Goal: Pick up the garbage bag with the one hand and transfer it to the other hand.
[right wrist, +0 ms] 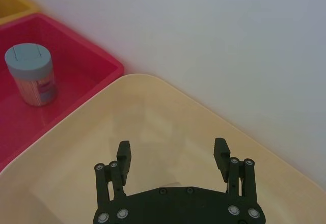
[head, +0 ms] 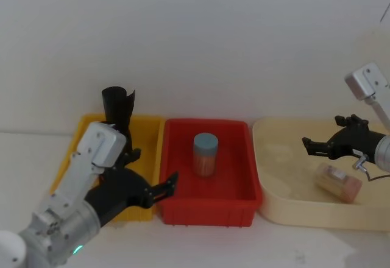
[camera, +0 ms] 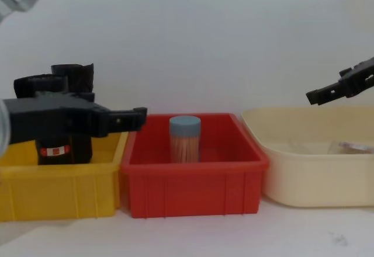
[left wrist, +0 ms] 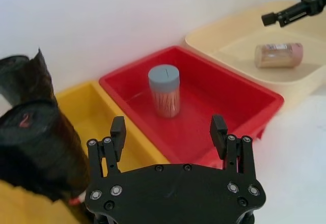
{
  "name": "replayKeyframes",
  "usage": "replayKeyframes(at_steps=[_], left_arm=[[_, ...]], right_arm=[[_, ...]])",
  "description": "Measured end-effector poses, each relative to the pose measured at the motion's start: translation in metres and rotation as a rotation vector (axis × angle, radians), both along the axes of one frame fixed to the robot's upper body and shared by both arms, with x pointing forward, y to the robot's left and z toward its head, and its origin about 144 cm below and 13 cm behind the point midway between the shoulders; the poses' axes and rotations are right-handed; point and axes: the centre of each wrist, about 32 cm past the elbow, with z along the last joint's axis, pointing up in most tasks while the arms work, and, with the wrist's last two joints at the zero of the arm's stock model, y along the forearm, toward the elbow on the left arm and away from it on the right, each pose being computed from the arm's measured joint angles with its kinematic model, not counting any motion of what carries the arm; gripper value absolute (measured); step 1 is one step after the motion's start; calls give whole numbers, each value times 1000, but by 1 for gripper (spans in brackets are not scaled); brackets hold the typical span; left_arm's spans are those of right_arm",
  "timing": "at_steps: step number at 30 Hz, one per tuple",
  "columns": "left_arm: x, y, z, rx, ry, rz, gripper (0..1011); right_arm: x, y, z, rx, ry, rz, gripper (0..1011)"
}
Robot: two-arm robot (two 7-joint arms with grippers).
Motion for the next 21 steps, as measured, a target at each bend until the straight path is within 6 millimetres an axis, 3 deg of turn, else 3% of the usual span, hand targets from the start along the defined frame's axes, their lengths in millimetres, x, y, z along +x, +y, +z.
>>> replayKeyframes(at_steps=[9,21], left_arm=[[-28,12,16,46,74,57,1002],[-48,18,29,99,113,184,1002]], right_arm=[[0,0,0,-1,0,-1,1000],[0,0,0,-1,1,-1,1000]])
